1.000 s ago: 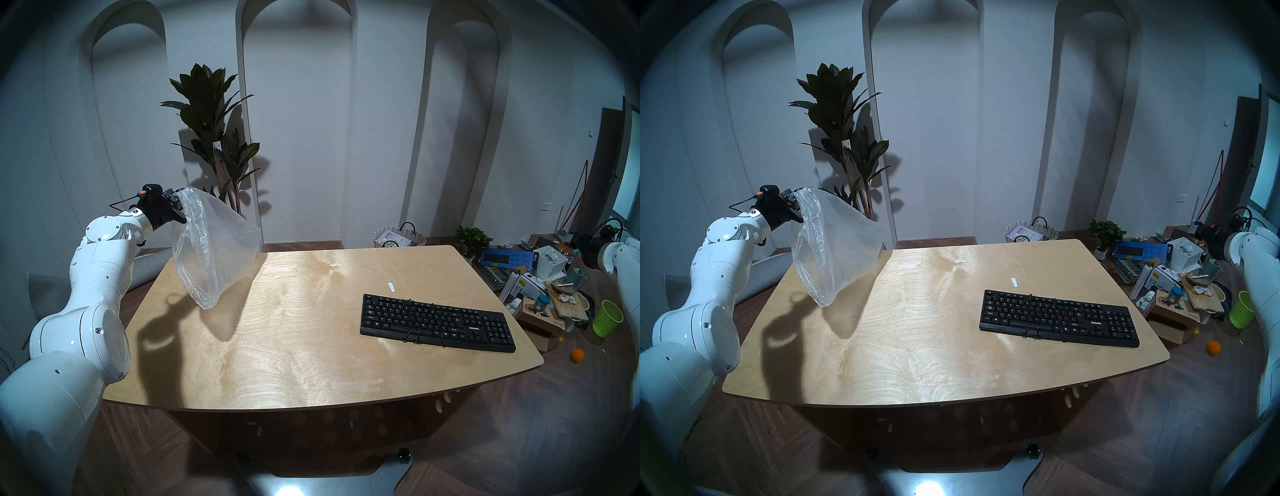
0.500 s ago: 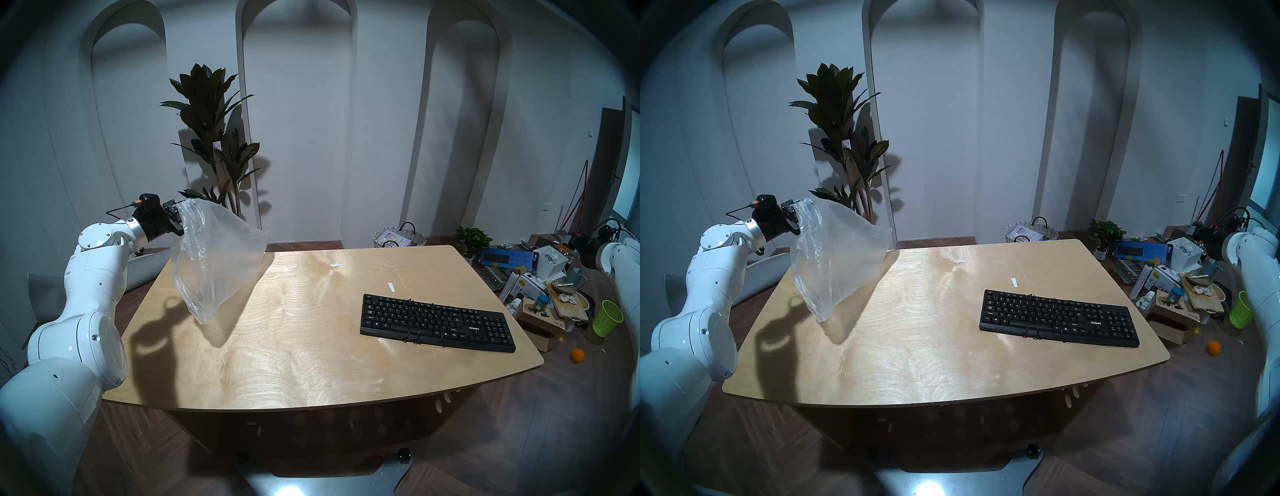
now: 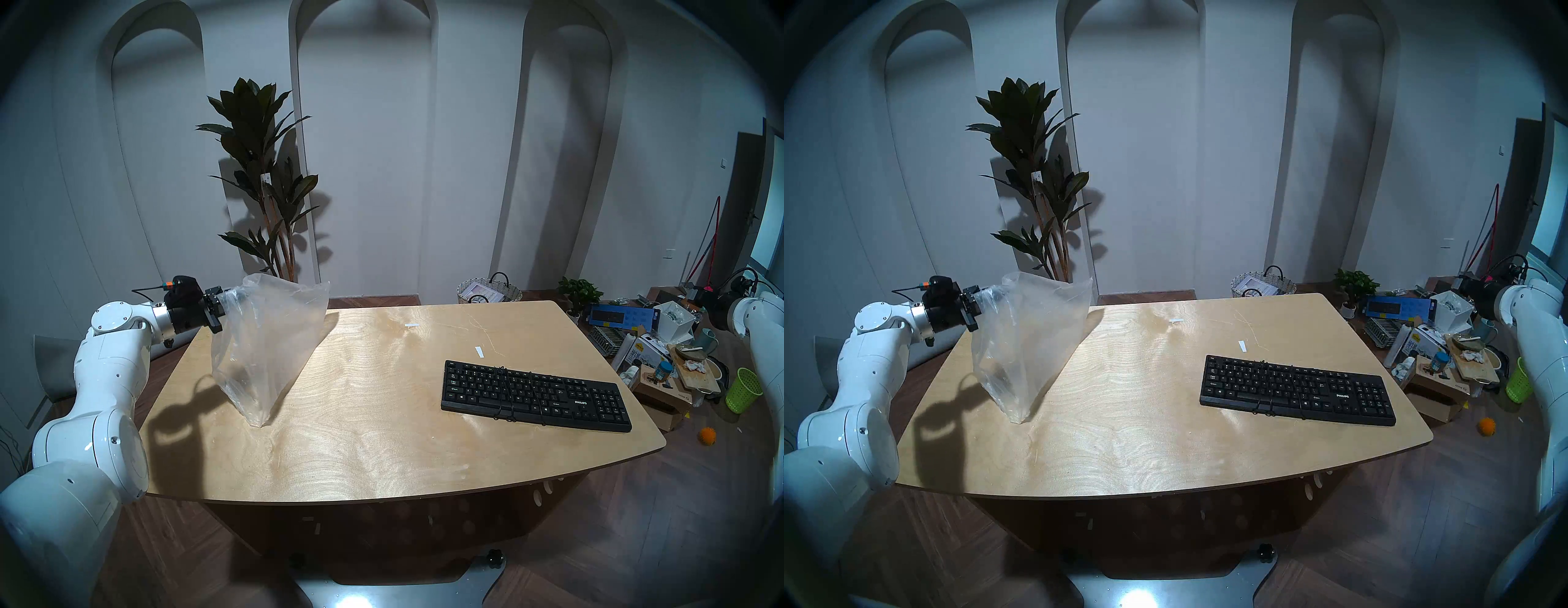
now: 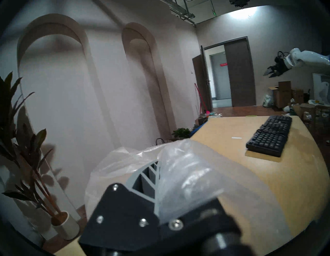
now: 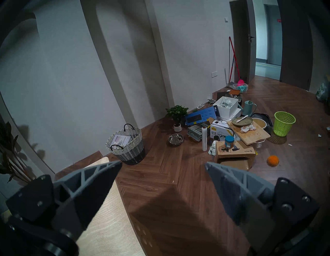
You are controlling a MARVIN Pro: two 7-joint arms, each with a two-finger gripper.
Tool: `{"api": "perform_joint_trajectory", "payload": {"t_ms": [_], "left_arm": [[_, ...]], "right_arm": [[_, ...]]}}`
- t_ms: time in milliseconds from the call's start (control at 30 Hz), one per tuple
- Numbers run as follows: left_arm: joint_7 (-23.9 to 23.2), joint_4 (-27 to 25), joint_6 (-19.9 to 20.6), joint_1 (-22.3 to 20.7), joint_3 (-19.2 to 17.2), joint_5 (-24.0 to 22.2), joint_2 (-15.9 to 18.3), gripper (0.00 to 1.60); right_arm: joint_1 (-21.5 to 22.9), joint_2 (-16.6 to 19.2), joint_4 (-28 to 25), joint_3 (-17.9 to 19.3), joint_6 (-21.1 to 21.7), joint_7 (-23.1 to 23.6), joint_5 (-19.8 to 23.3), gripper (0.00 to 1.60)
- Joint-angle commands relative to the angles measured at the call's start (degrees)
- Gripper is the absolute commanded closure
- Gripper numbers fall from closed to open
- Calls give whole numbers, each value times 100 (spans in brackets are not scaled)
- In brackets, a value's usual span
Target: Unwrap the new keyboard and set the wrapping aside
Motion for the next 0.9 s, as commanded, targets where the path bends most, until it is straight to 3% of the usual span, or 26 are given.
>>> {"api": "perform_joint_trajectory", "payload": {"t_ms": [0,133,167,200,233,867], "left_arm": [[-318,-218,23,269,42,-88,222,160],[-318,-366,14,435,90,-116,305,160],[-318,-413,-1,464,108,-121,318,134],[-318,-413,-1,464,108,-121,318,134],[-318,-458,-11,498,125,-129,332,0],[-318,-1886,-609,749,580,-218,694,0]], "right_arm": [[103,43,-38,21,-113,-39,-66,0],[106,34,-10,15,-141,-81,-120,0],[105,33,-4,15,-146,-91,-132,0],[105,33,-4,15,-146,-91,-132,0],[104,31,2,14,-151,-101,-145,0],[56,4,279,25,-257,-316,-337,0]]}}
